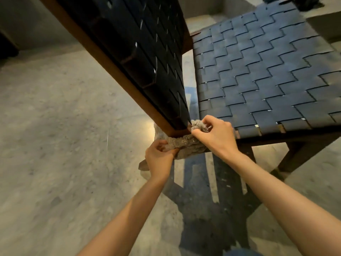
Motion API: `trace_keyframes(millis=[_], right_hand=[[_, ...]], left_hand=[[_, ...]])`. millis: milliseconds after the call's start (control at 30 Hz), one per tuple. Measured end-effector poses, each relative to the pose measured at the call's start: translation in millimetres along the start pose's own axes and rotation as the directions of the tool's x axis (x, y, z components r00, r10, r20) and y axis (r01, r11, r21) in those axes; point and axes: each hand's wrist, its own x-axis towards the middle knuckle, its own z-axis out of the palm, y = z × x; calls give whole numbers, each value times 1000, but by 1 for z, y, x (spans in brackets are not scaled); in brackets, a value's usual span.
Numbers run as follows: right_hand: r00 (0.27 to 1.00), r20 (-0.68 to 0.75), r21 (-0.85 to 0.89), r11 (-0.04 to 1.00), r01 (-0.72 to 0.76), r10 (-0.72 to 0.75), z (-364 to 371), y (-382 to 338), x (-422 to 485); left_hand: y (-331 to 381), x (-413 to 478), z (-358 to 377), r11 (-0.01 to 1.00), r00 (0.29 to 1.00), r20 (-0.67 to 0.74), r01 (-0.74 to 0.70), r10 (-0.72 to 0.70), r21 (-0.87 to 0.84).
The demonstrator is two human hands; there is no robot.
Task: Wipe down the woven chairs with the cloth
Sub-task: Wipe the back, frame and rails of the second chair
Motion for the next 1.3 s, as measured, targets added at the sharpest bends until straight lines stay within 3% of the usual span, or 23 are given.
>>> trace_keyframes(millis=[100,200,300,433,633,733,800,933,1033,1167,1300], right_hand=[[967,113,93,966,-240,229,-10,-19,-8],[877,263,128,887,-444,402,-42,-45,-12],[809,370,98,847,-522,456,-90,-82,-21],[784,386,81,828,-555,487,-170,-157,-29],[862,407,28,939,-342,301,-289,-281,-36],[820,544,-91,984,-153,178,-332,-344,-40],[805,561,-223,972,-77,192,-345,-374,-45],[935,329,-372,928,0,132,-354,-407,-57],[956,293,-450,881,144,-7,-355,-422,-55],[934,352,-385,901,201,-57,-360,-437,-39],[918,394,-312,933,177,-42,-364,-435,-13]], left_hand=[[26,-15,-4,973,975,7,220,-221,73],[69,-38,-22,940,942,90,309,-323,144],[126,-66,-54,932,928,194,267,-317,246],[221,-93,-102,958,900,372,135,-225,253],[363,-107,-167,935,860,509,-202,26,293],[424,-108,-202,876,846,511,-355,153,326],[452,-105,-222,857,830,514,-412,214,308],[484,-97,-256,725,749,577,-590,326,356],[497,-90,-270,629,676,650,-682,346,374],[517,-79,-273,712,500,787,-693,363,112],[531,-61,-266,895,499,827,-446,257,-9]])
